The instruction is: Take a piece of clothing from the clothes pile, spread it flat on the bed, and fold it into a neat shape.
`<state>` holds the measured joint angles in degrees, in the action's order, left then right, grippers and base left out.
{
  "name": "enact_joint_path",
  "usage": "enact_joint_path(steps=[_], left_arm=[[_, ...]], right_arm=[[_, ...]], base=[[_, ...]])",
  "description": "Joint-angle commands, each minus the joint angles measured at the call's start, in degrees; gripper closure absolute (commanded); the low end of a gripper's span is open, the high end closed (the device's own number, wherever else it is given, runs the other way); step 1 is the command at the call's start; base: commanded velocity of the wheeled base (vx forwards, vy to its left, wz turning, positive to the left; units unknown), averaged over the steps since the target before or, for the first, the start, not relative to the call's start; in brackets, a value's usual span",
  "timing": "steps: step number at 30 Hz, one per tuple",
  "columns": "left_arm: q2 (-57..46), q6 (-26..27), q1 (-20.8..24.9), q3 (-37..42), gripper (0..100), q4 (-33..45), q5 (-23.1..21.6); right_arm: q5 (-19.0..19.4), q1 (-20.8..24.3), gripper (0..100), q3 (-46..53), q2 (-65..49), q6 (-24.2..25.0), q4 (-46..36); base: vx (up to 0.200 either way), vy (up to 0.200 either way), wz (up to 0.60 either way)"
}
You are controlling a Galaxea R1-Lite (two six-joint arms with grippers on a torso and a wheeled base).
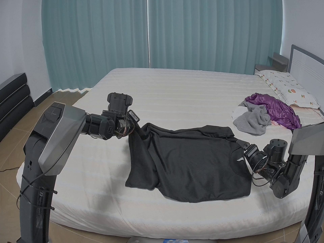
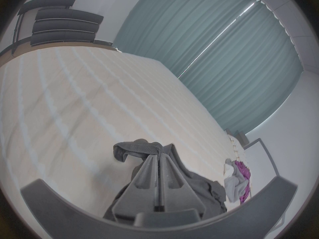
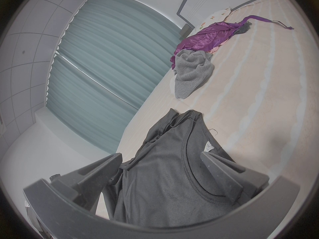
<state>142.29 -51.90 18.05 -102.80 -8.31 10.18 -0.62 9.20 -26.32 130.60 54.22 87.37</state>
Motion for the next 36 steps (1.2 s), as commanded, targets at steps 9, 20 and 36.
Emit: enact_joint_path(steps=[9,20,36], left_arm=[[9.06,0.3,-3.99,-11.79,100,-0.48,0.37],[9.76,0.48,-6.72,-11.37,0,-6.28,2.39],[-15.55,-0.58,-6.89,25.37,0,-5.31,-8.95]], right_arm=[[-0.08,0.02,0,-0.4,1.15,0.0,0.08],[-0.08,0.02,0,0.04,1.33,0.0,2.01],[-0.08,-0.06,0,3.2,-2.45,0.18,2.01]], base=[[0.0,0.0,0.0],[0.0,0.0,0.0],[0.0,0.0,0.0]])
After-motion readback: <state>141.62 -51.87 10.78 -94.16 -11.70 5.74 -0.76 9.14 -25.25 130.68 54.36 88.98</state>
